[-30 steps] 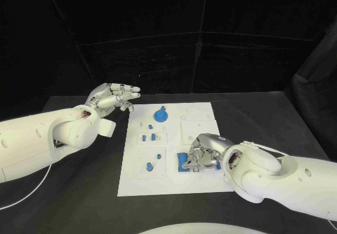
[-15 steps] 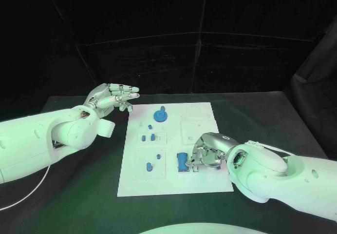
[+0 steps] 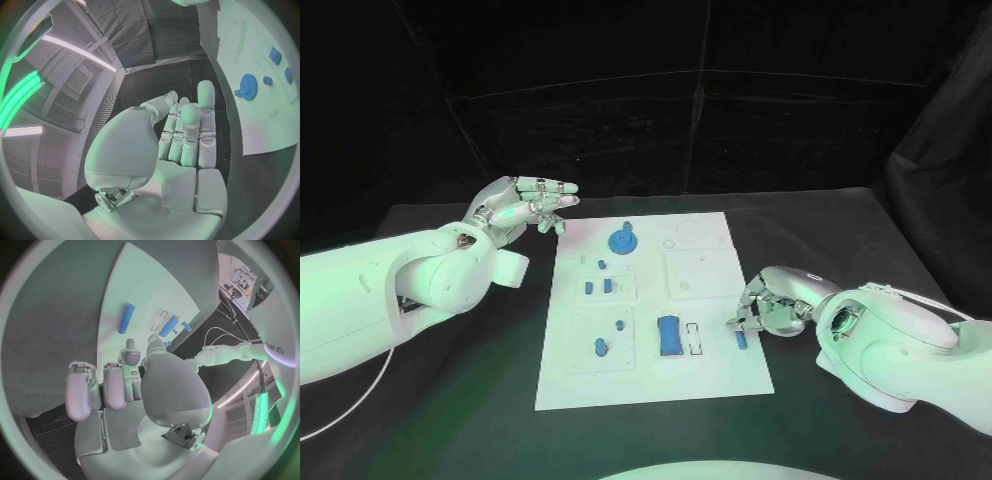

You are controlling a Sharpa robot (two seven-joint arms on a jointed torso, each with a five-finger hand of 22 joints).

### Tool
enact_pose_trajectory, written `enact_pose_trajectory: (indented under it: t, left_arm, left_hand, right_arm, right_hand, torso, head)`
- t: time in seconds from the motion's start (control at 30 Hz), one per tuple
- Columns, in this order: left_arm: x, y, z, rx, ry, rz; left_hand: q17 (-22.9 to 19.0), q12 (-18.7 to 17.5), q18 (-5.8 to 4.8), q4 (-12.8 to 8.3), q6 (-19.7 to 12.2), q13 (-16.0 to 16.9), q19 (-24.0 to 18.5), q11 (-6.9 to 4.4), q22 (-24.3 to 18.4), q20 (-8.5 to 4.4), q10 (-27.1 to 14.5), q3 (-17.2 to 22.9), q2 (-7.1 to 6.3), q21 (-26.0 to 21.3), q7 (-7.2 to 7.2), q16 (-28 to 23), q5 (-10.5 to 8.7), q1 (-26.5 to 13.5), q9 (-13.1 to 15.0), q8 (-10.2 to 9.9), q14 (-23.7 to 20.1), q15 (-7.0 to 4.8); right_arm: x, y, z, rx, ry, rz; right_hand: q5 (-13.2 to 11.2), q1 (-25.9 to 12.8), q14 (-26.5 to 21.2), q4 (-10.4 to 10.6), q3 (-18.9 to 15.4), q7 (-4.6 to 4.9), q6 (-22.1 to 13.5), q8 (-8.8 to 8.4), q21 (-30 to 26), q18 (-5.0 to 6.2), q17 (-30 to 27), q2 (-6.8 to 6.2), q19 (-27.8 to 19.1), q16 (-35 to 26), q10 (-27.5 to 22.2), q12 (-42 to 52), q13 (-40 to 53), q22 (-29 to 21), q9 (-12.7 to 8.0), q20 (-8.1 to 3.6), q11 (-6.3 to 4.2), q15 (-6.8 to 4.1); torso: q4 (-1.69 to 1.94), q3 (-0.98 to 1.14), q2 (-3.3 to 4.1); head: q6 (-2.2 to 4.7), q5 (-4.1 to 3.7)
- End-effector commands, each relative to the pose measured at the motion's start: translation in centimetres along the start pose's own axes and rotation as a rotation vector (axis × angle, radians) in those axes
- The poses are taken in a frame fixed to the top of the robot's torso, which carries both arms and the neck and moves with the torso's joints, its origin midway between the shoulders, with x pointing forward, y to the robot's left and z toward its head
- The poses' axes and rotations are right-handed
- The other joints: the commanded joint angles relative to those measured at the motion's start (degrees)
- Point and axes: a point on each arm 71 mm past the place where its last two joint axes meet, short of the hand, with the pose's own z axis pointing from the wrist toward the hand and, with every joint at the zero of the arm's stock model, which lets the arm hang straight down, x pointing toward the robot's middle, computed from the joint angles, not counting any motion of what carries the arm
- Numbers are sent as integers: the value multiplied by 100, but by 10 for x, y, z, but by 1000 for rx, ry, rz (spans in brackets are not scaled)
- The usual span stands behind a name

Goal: Assemble the parts on the task board

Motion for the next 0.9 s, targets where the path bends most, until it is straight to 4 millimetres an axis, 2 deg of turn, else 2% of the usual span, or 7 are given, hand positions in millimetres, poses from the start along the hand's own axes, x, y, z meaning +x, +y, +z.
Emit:
enact_pose_trajectory:
  t: [0.03, 0.17, 0.33, 0.5, 0.9]
  left_arm:
    - [1, -1, 0, 6, 9, -7]
    - [1, -1, 1, 6, 10, -7]
    - [1, 0, 0, 5, 11, -7]
    - [1, 0, 0, 4, 10, -7]
    - [1, 0, 0, 2, 10, -6]
  left_hand:
    - [-5, 19, 36, 1, -19, -3, -36, 9, -6, 11, -45, -20, 54, -33, 2, -33, 3, -25, 0, 20, -29, -2]
    - [-5, 19, 36, 1, -19, -3, -36, 9, -6, 11, -45, -20, 54, -33, 2, -33, 3, -25, 0, 20, -29, -2]
    - [-5, 19, 36, 1, -19, -3, -36, 9, -6, 11, -45, -20, 54, -33, 2, -33, 3, -25, 0, 20, -29, -2]
    - [-5, 19, 36, 1, -19, -3, -36, 9, -6, 11, -45, -20, 54, -33, 2, -33, 3, -25, 0, 20, -29, -2]
    - [-2, 23, 36, 0, -18, -3, -36, 10, -8, 12, -46, -23, 56, -34, 2, -29, 2, -26, 0, 22, -28, -1]
  right_arm:
    - [1, -3, 0, 11, 36, -100]
    - [1, -9, 1, 28, 45, -142]
    - [3, -11, 5, 37, 70, -180]
    - [7, -9, 10, 33, 89, -197]
    - [14, 2, 19, 5, 107, -220]
  right_hand:
    - [-10, 44, 277, -25, -17, 8, 1, -16, -24, -21, 18, -7, 64, -12, -28, -1, 15, 798, -5, 23, 4, 15]
    - [-48, 53, 278, -20, -33, 5, 22, -27, -27, -20, 25, 6, 62, -11, -14, 8, 25, 796, -6, 24, 2, 14]
    - [-126, 13, 280, 27, -95, -5, 78, -36, -27, -21, 35, 13, 63, -9, -1, 4, 31, 799, 5, 24, -4, 10]
    - [-172, -25, 276, 65, -150, -3, 79, -61, -35, -18, 21, -12, 55, -21, -9, -26, 16, 789, 7, 24, -2, 11]
    - [-152, 128, 272, 3, -153, -4, 92, -96, -47, -14, 8, 6, 45, -37, -20, -55, 12, 778, 18, 23, -5, 10]
  torso:
    - [0, -1, 3]
    - [8, 7, 9]
    - [18, -5, 9]
    - [19, 6, 20]
    - [9, 3, 16]
  head:
    - [6, -8]
    - [8, -16]
    - [5, -39]
    - [-3, -23]
    - [-48, -17]
